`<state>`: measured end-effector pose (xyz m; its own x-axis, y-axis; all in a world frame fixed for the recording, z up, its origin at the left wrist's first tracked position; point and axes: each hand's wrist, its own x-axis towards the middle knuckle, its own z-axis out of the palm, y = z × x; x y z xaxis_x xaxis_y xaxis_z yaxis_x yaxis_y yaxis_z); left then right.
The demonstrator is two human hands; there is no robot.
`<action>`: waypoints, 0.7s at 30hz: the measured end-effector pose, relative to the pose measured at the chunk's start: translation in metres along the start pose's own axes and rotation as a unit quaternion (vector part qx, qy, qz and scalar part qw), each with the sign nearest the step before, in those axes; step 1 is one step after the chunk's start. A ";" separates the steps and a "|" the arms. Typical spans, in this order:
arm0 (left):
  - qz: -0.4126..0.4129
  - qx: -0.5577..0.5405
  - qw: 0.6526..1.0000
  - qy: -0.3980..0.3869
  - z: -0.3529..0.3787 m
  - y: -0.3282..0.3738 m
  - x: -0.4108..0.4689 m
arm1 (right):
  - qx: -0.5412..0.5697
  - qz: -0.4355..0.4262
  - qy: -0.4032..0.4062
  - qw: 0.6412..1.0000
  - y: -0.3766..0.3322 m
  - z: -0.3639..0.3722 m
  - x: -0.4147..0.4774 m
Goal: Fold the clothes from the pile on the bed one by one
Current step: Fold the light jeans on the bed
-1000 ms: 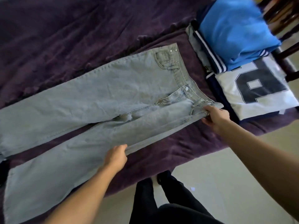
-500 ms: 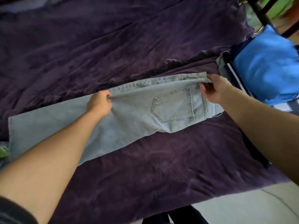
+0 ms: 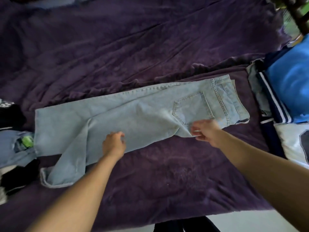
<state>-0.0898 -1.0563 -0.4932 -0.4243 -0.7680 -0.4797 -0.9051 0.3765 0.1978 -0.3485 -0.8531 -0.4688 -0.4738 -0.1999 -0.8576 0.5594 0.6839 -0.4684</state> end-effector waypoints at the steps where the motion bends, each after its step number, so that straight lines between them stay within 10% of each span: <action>1: -0.023 -0.008 1.000 -0.009 0.001 -0.016 -0.018 | -0.037 -0.005 -0.015 0.999 0.009 0.010 -0.007; 11: -0.190 -0.044 0.981 0.006 -0.052 -0.191 -0.099 | -0.335 -0.147 -0.079 0.927 0.005 0.139 -0.047; 21: 0.070 0.217 0.969 -0.091 0.009 -0.292 -0.053 | -0.557 -0.281 -0.009 0.782 -0.054 0.327 -0.001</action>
<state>0.1967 -1.1208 -0.5337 -0.4939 -0.6042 -0.6253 -0.7250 0.6832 -0.0874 -0.1559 -1.1192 -0.5115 -0.4165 -0.6908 -0.5910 -0.6771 0.6695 -0.3054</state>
